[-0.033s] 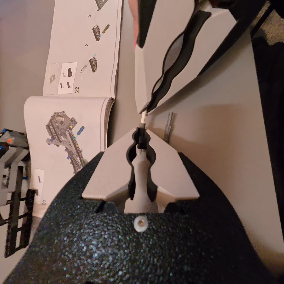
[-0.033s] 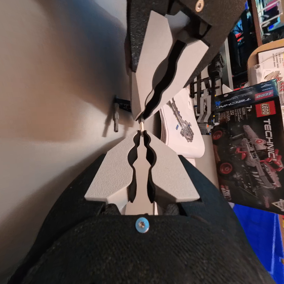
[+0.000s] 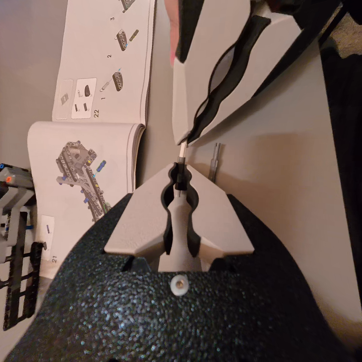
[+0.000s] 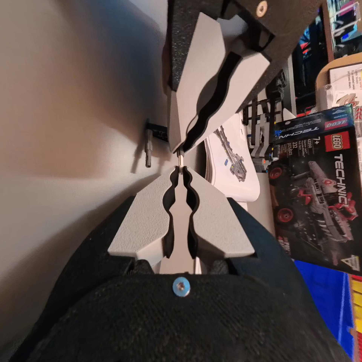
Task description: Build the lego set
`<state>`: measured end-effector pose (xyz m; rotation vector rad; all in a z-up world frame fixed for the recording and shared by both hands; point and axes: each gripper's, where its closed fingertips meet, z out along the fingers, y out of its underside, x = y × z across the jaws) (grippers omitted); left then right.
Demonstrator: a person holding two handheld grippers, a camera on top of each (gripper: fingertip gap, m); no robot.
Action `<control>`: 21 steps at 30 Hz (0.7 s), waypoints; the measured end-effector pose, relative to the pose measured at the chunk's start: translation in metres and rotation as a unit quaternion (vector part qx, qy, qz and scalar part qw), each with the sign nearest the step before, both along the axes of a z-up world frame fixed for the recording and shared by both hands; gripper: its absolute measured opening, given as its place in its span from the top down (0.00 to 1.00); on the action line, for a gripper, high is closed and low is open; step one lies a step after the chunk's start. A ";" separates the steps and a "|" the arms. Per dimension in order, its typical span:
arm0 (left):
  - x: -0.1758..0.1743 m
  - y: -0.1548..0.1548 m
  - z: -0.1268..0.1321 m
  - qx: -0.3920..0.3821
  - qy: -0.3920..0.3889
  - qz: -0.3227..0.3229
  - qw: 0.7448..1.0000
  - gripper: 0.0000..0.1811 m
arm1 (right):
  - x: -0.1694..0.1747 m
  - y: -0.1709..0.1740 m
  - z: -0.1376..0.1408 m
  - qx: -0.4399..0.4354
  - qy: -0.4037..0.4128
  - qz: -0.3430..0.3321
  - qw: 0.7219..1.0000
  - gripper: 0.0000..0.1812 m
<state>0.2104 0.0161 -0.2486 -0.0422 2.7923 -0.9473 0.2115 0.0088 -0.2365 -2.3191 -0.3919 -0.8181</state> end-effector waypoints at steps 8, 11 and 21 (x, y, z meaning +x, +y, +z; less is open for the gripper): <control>0.000 0.000 0.000 0.028 -0.030 -0.002 0.999 0.99 | 0.000 -0.001 0.000 -0.016 -0.015 0.005 1.000 0.99; -0.003 -0.003 -0.002 0.005 0.000 -0.001 1.000 0.98 | -0.001 -0.004 -0.002 0.008 0.021 0.010 1.000 0.99; -0.007 0.000 -0.003 0.007 0.022 -0.003 1.000 0.98 | -0.011 -0.005 0.005 0.101 0.122 0.025 0.987 0.97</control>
